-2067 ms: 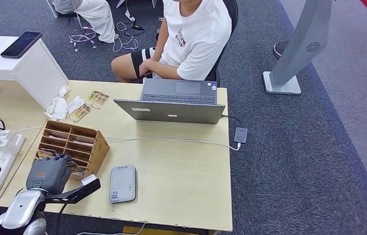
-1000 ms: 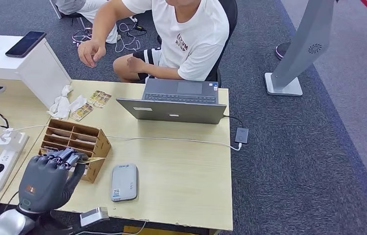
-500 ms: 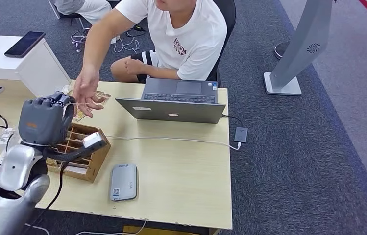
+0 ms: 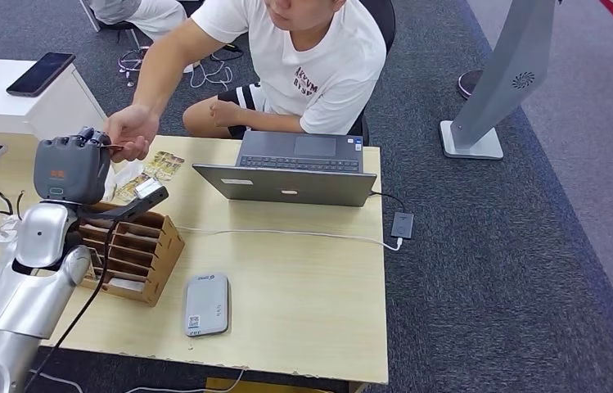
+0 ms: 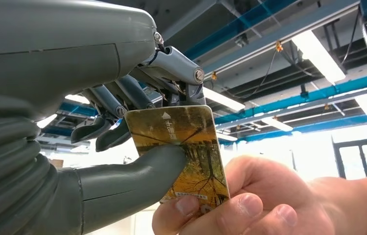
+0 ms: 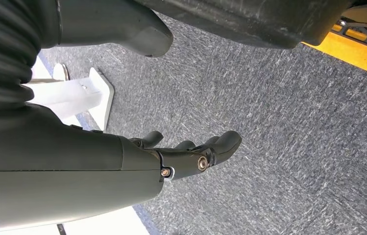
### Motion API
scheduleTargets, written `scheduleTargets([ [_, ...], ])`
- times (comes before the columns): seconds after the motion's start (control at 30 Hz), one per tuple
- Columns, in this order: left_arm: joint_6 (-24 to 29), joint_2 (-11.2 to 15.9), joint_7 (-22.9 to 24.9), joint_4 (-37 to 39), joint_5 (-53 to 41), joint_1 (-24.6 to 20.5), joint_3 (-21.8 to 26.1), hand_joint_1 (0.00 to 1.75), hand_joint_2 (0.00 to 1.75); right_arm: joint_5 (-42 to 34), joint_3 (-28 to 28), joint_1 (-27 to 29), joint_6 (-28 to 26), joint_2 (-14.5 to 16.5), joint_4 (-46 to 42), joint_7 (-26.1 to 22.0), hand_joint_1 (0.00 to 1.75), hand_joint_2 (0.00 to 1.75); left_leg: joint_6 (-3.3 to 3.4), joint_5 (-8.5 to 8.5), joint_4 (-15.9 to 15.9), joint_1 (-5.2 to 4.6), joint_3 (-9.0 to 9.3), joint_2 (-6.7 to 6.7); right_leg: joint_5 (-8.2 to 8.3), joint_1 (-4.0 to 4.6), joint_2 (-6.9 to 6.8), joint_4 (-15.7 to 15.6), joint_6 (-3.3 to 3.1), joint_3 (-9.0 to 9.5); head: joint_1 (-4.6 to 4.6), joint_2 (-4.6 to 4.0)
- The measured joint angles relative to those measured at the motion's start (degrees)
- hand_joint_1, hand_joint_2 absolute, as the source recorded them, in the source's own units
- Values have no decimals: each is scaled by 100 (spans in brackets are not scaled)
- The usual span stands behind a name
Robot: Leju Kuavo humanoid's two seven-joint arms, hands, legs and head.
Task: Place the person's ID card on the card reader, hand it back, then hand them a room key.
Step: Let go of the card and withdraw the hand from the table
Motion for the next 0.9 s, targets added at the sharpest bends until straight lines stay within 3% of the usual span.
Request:
scheduleTargets([
  [0.27, -11, -62, 17, 510, 116, -197, 74, 175, 175, 5, 45, -4, -23, -4, 12, 29, 0, 175, 0, 0, 0, 0, -2, 4, 0, 0, 3, 0, 0, -3, -1, 0],
  [0.4, 60, -61, -28, 881, 312, -263, 187, 3, 175, 8, 77, -7, -26, -4, 16, 35, 0, 175, 0, 0, 0, 0, -2, 8, 0, 1, 7, 1, -1, -4, -1, 0],
  [0.6, 484, -63, -382, 1040, 760, -98, 396, 0, 175, -65, 87, -6, -34, -12, 22, 35, 0, 175, 0, -1, -1, 0, -7, 13, 0, 0, 11, 1, 0, -7, -1, -1],
  [0.77, 931, -51, -1423, -262, 2658, 849, 794, 0, 175, -226, 83, 20, -52, -25, 40, 8, 0, 175, 3, -16, -1, -1, -12, 48, -2, 0, 44, 0, 1, -15, 1, 1],
  [0.9, 521, -12, -2637, -1620, 5130, 1865, 1669, 0, 175, -315, 69, 78, -21, -40, 47, -79, 0, 0, 3, -29, -2, 0, -17, 74, -6, 0, 71, 0, -2, -30, -2, -1],
])
